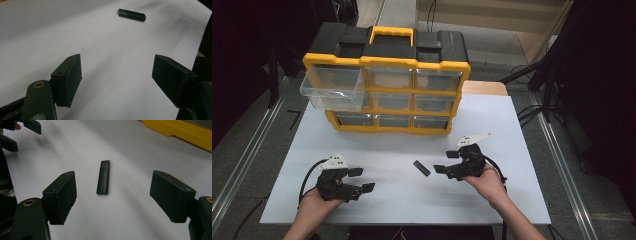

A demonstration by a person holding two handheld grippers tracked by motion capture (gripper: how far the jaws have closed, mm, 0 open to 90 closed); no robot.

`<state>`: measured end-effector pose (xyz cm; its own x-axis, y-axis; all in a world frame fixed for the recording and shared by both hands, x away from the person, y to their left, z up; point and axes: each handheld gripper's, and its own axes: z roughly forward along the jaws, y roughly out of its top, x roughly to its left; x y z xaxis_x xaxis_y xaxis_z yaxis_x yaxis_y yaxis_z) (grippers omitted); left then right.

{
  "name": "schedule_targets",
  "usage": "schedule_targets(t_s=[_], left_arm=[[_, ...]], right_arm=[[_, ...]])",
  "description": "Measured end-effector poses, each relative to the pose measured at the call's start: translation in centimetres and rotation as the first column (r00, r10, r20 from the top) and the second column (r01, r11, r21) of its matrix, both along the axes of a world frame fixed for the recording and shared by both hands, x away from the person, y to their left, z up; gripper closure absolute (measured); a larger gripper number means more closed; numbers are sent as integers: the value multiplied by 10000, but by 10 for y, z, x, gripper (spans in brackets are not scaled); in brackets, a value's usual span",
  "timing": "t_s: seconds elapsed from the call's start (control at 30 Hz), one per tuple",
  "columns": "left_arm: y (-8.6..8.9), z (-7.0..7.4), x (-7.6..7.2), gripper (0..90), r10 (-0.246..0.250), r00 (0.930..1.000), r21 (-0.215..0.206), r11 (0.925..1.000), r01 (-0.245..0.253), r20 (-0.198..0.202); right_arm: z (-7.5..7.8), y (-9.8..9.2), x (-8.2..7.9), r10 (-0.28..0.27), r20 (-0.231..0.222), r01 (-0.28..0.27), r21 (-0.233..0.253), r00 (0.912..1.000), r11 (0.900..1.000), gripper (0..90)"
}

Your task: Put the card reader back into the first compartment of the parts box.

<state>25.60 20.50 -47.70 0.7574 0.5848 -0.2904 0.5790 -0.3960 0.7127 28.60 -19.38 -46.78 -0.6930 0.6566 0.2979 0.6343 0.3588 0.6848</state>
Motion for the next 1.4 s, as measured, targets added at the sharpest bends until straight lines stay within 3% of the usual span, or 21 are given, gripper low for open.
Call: schedule_targets(t_s=[0.83, 1.13, 1.4], left_arm=[[0, 0, 0, 254, -34, 10000, 61, 10000, 34, -33], [0, 0, 0, 254, -106, 9999, 42, 9999, 107, -29], [0, 0, 0, 254, -102, 9999, 43, 9999, 102, -26]], right_arm=[[-3, 36, 22, 32, 62, -30, -268, 10000, 9996, 202], [-12, 47, 25, 79, -233, -87, -350, 9997, 9993, 195], [-19, 49, 24, 75, -218, -87, -554, 9997, 9984, 195]])
